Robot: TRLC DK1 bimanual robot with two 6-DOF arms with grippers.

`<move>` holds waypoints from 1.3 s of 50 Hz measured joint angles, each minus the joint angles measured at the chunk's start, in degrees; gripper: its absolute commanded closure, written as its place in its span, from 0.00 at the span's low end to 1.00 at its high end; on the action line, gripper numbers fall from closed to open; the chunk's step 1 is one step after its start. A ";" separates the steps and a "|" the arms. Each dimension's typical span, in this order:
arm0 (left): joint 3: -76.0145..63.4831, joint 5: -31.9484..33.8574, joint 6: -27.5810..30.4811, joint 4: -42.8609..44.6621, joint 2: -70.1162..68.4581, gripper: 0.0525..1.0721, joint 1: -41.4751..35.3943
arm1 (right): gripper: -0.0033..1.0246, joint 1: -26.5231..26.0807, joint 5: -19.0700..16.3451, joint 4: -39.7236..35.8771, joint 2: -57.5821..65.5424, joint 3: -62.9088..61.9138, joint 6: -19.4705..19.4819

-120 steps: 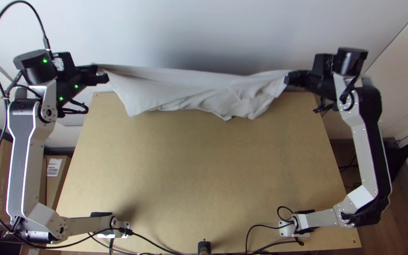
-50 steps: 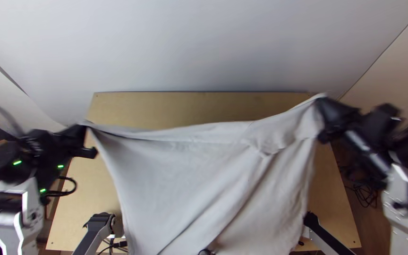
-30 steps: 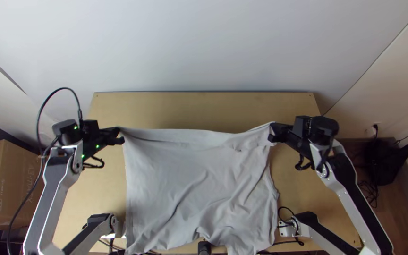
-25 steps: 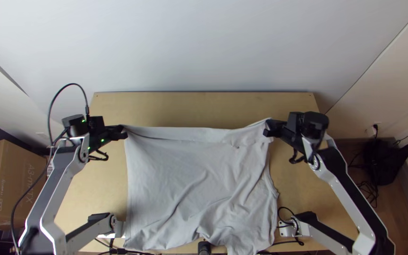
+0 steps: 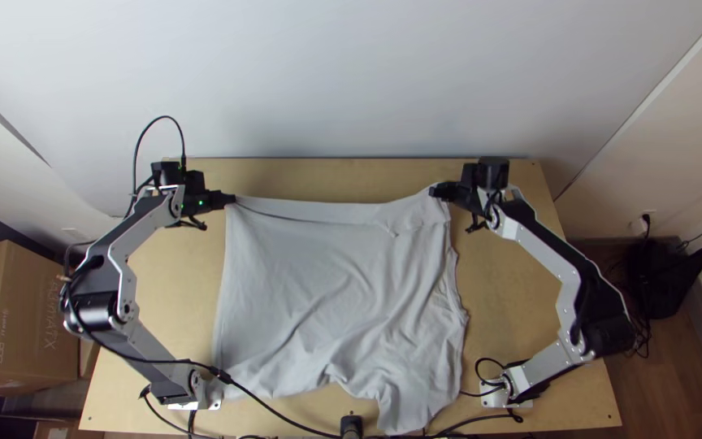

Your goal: Fold the t-shirt

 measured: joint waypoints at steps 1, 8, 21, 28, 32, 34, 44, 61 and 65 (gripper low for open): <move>1.49 0.02 -0.09 0.00 1.14 0.97 0.00 | 0.97 -0.11 0.00 0.00 1.14 1.33 0.00; 13.11 -0.02 -0.20 -1.29 9.73 0.97 -0.02 | 0.97 -0.90 0.00 0.15 9.22 10.82 0.00; 37.94 -0.66 -1.09 -10.19 26.80 0.97 -0.04 | 0.97 -2.05 0.00 -3.56 25.46 30.14 0.46; 49.81 -0.70 -1.73 -15.87 34.01 0.97 -0.24 | 0.97 -2.91 -0.11 -9.88 34.27 43.32 2.56; 51.82 -0.90 -1.73 -16.90 34.95 0.97 -0.55 | 0.97 -3.26 -0.20 -15.58 38.64 51.89 3.85; 52.00 -1.05 -1.77 -17.92 34.95 0.97 -0.74 | 0.97 -3.41 -0.20 -17.44 40.44 55.25 4.59; 52.65 -1.07 -3.69 -24.39 34.29 0.97 -1.36 | 0.97 -3.34 -0.22 -22.56 41.22 58.75 6.47; 50.58 0.31 -4.72 -35.60 22.45 0.97 -1.55 | 0.97 -2.58 -0.94 -34.07 36.72 56.17 6.69; 49.33 0.79 -4.68 -36.72 19.34 0.97 -1.60 | 0.97 -2.43 -1.29 -35.01 32.81 53.68 6.67</move>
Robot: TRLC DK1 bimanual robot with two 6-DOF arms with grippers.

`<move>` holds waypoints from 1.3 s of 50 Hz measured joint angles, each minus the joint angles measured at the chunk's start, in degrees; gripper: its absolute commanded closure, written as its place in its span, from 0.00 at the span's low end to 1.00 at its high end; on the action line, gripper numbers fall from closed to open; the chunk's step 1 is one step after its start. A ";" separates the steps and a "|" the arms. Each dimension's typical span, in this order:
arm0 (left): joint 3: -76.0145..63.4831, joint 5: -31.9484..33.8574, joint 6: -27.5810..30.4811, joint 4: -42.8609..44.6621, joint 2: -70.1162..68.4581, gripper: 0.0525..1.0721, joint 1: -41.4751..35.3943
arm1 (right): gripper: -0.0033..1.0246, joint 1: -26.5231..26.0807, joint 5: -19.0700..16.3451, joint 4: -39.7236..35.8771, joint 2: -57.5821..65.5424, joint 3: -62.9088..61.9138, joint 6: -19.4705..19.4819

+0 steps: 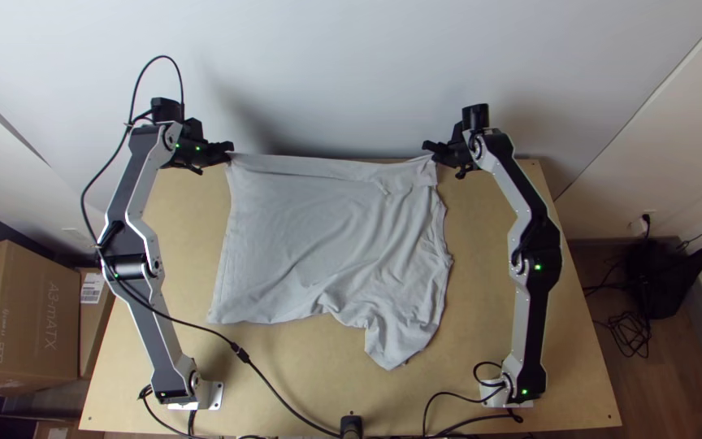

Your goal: Fold the t-shirt

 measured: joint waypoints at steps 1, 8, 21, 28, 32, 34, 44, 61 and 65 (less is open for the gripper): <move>-0.37 0.11 -0.02 -0.04 -0.59 0.97 0.00 | 0.97 0.00 -0.09 -0.26 -1.29 -0.87 0.00; -7.74 0.13 0.02 0.31 -5.14 0.97 0.13 | 0.97 0.24 -0.24 -0.48 -9.03 -7.96 0.00; -25.22 0.13 0.50 8.00 -10.60 0.97 1.29 | 0.97 0.48 -0.26 0.09 -21.64 -26.56 -0.07; -32.30 0.13 0.94 11.41 -13.14 0.97 1.88 | 0.97 0.48 -0.26 3.04 -26.62 -37.77 -0.09; -35.56 0.13 1.64 12.52 -14.69 0.97 2.21 | 0.97 0.48 -0.28 5.09 -28.83 -43.10 -0.09; -37.11 0.15 2.01 13.18 -15.63 0.97 2.43 | 0.97 0.48 -0.28 5.75 -29.75 -45.40 -0.09; -44.94 0.26 4.20 15.52 -19.50 0.64 3.89 | 0.24 1.40 -0.48 7.32 -32.52 -52.68 -0.04; -52.94 -0.98 9.14 15.50 -28.48 0.04 9.14 | 0.04 2.49 -0.46 5.40 -46.60 -61.13 1.77; -52.94 -0.94 9.77 15.23 -32.02 0.04 11.65 | 0.04 3.21 -0.50 1.60 -52.26 -62.82 2.16</move>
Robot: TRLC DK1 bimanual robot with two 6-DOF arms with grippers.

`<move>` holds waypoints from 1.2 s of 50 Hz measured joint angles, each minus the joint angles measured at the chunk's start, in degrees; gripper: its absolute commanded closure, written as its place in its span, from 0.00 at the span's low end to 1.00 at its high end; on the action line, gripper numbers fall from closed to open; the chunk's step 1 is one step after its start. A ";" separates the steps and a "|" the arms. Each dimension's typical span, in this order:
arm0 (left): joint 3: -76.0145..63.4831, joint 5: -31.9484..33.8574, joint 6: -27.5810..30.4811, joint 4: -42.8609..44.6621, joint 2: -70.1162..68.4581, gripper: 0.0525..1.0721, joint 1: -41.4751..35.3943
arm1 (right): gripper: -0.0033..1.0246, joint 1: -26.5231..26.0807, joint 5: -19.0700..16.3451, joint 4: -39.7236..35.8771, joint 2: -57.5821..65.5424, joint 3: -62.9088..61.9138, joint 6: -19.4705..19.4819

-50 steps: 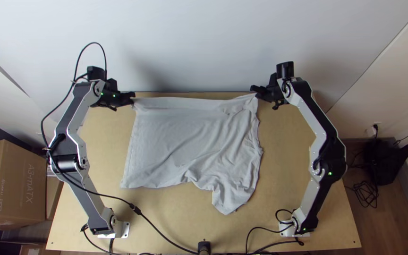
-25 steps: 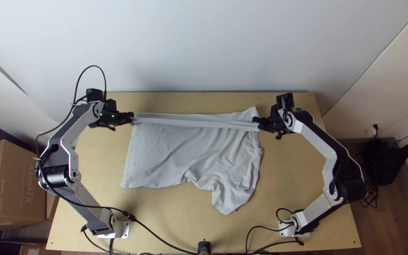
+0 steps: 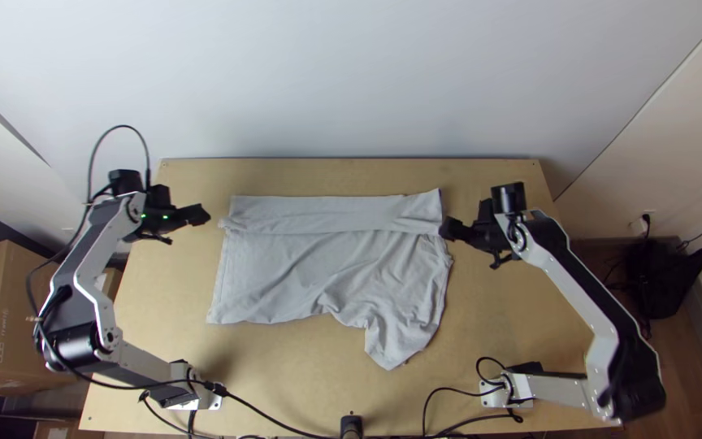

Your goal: Fold the t-shirt

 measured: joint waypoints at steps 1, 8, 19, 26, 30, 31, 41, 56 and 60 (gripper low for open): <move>0.00 0.04 0.24 -0.26 -0.68 0.04 0.57 | 0.04 0.39 0.02 -1.20 -1.29 -0.33 0.17; 0.00 1.27 1.73 -3.93 -4.61 0.04 3.82 | 0.04 4.13 -0.17 -8.92 -8.48 -3.56 0.42; 0.02 3.02 3.02 -7.85 -10.54 0.04 4.98 | 0.04 9.99 -2.69 -20.06 -10.60 -9.11 2.56; 0.02 3.19 2.99 -9.18 -12.94 0.04 4.74 | 0.10 14.43 -5.77 -22.14 -10.56 -14.38 5.38; 0.02 3.19 2.99 -9.60 -13.70 0.04 4.70 | 0.17 17.40 -7.02 -22.60 -9.88 -15.96 6.36; 0.02 3.19 2.99 -9.73 -13.86 0.04 4.63 | 0.20 18.08 -7.37 -22.64 -9.62 -16.11 6.51; 0.02 3.19 4.57 -13.03 -16.46 0.05 4.59 | 0.24 24.74 -10.03 -22.45 -4.79 -16.26 7.61; -3.58 2.69 22.97 -25.57 -23.15 0.05 4.59 | 0.73 27.67 -11.78 -15.69 4.20 -16.00 8.11; -5.92 0.85 28.24 -28.55 -24.50 0.05 4.15 | 0.96 27.65 -11.76 -14.80 5.92 -15.06 8.11</move>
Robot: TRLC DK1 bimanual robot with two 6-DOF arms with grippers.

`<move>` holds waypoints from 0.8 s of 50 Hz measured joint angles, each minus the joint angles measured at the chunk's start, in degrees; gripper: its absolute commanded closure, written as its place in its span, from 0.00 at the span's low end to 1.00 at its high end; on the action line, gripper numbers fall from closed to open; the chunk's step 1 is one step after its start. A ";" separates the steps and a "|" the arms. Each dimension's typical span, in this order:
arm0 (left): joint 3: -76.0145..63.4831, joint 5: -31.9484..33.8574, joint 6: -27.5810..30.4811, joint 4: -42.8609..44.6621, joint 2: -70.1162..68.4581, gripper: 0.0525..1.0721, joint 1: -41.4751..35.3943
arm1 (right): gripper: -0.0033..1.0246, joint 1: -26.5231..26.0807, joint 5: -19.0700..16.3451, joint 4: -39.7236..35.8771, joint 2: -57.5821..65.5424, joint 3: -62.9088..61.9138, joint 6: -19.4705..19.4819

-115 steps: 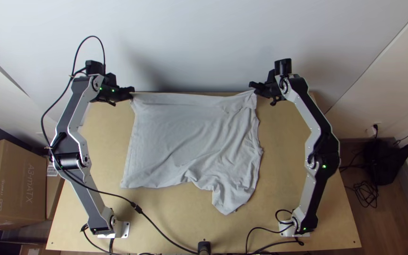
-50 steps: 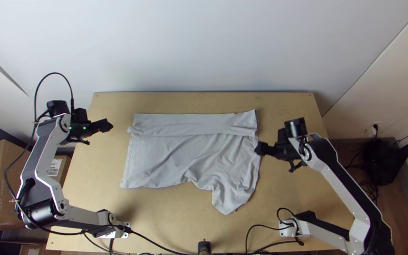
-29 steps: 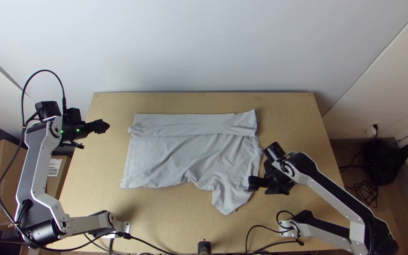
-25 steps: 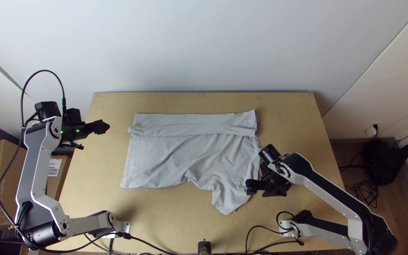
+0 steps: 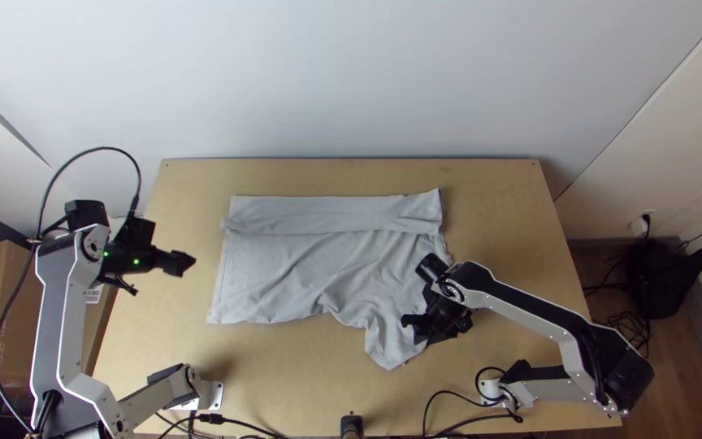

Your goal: Fold the t-shirt

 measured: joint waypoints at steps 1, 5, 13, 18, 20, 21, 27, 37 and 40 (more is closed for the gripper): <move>-0.37 -0.83 1.05 -0.94 -0.13 0.05 -0.22 | 0.97 0.02 0.00 0.26 0.33 0.17 0.00; -1.07 -5.99 4.11 -4.98 -0.11 0.05 -2.34 | 0.97 0.02 0.04 1.07 0.66 0.87 0.00; -1.70 -11.82 6.05 -9.09 2.64 0.06 -6.43 | 0.97 -0.07 0.02 1.11 -0.02 1.88 -0.02; -3.15 -14.86 6.23 -9.44 5.53 0.06 -8.72 | 0.97 -0.87 0.02 1.05 -1.09 1.97 -0.02; -3.93 -16.11 6.23 -9.68 6.58 0.06 -10.19 | 0.97 -1.38 0.02 1.03 -1.57 1.99 -0.02; -4.26 -16.61 6.23 -9.84 7.10 0.06 -11.02 | 0.97 -1.62 0.04 0.98 -1.81 2.05 -0.02; -5.79 -18.91 5.97 -11.17 10.95 0.14 -15.56 | 0.97 -2.91 0.07 0.00 -3.52 3.08 -0.04; -6.34 -20.48 4.00 -11.85 18.47 0.14 -20.06 | 0.97 -4.92 0.04 -0.48 -5.27 4.85 -0.07; -6.95 -21.77 3.54 -11.76 20.22 0.14 -21.16 | 0.97 -5.57 0.07 -0.79 -5.35 5.31 -0.11</move>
